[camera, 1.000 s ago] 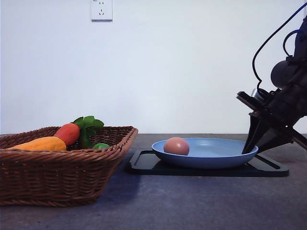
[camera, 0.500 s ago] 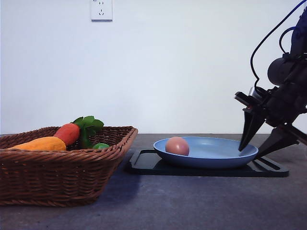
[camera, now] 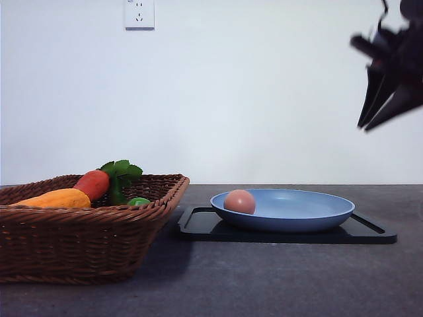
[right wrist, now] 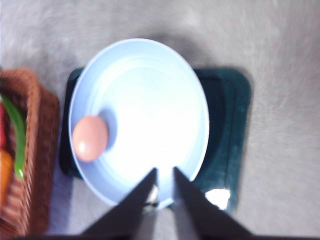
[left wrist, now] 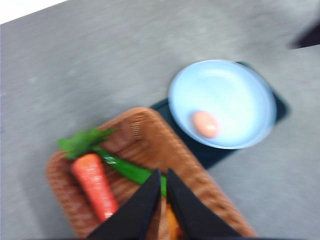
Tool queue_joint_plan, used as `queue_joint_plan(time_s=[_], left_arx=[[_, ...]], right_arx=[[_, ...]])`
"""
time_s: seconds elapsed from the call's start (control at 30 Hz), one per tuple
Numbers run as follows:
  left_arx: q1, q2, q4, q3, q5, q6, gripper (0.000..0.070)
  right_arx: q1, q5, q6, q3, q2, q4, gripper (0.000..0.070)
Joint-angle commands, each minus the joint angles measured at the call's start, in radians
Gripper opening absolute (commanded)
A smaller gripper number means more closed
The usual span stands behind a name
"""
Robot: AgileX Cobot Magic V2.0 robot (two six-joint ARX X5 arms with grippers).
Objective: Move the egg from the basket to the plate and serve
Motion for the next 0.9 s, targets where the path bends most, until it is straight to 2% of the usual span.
queue_joint_plan(time_s=[0.0, 0.07, 0.17, 0.33, 0.5, 0.6, 0.8, 0.87], left_arx=[[0.025, 0.010, 0.021, 0.002, -0.004, 0.019, 0.0000], [0.069, 0.010, 0.044, -0.019, -0.004, 0.003, 0.0000], [0.126, -0.001, 0.062, -0.052, -0.004, -0.005, 0.0000], [0.175, -0.095, 0.207, -0.209, -0.004, -0.022, 0.0000], [0.175, -0.258, 0.415, -0.444, -0.004, -0.043, 0.0000], [0.175, -0.358, 0.499, -0.572, -0.004, -0.065, 0.0000], [0.174, -0.554, 0.583, -0.768, -0.004, -0.100, 0.0000], [0.174, -0.593, 0.568, -0.790, -0.004, -0.109, 0.0000]], right_arx=[[0.039, 0.095, -0.041, 0.017, -0.042, -0.012, 0.0000], [0.094, 0.230, -0.046, 0.008, -0.109, -0.017, 0.0000], [0.167, 0.386, -0.047, -0.016, -0.196, 0.002, 0.0000], [0.277, 0.541, -0.054, -0.143, -0.353, 0.164, 0.0000], [0.329, 0.580, -0.059, -0.359, -0.498, 0.393, 0.0000], [0.338, 0.587, -0.063, -0.494, -0.561, 0.525, 0.0000], [0.348, 0.586, -0.061, -0.748, -0.630, 0.847, 0.0000], [0.347, 0.584, -0.055, -0.787, -0.630, 0.894, 0.0000]])
